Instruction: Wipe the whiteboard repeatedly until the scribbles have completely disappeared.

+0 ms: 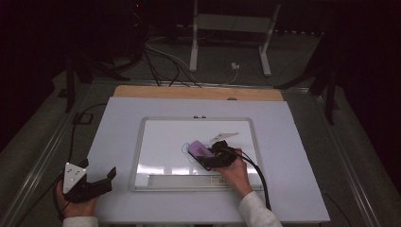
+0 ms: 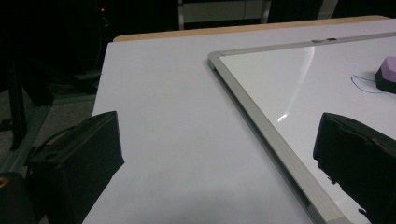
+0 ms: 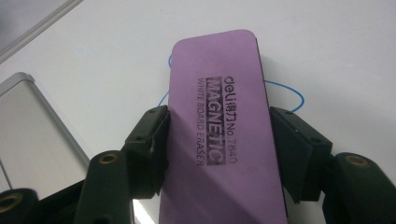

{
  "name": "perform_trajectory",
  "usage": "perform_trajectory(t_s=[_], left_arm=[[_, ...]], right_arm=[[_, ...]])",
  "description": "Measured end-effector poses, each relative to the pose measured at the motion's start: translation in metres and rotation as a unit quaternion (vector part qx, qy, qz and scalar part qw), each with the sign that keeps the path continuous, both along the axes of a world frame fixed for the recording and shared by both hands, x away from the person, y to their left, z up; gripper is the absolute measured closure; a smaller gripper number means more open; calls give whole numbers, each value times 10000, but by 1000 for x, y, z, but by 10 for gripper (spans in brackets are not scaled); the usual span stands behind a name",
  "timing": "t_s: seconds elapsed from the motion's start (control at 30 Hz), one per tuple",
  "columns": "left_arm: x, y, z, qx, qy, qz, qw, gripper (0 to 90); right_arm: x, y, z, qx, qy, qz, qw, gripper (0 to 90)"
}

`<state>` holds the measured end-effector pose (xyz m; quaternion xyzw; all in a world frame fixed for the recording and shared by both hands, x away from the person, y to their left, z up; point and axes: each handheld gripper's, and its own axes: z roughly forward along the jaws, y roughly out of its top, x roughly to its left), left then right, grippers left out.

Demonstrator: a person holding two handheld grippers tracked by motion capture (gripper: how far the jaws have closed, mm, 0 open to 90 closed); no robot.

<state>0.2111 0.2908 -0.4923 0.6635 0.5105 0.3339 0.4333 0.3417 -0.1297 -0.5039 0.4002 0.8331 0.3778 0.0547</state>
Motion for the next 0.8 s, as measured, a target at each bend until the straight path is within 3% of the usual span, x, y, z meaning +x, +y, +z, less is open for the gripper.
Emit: perform_trajectory(t_s=[0.2, 0.43, 0.57, 0.8], left_arm=[[0, 1, 0, -7, -6, 8, 10000, 21], [0, 1, 0, -5, -8, 9, 10000, 21], [0, 0, 0, 9, 14, 3, 10000, 21], [0, 0, 0, 10, 10, -4, 10000, 21]], right_arm=[[8, -10, 0, -40, -28, -388, 9992, 407], [19, -29, 0, -64, -13, -915, 9958, 408], [16, -26, 1, -130, -35, -877, 9961, 408], [2, -10, 1, -45, 6, -430, 9991, 407]])
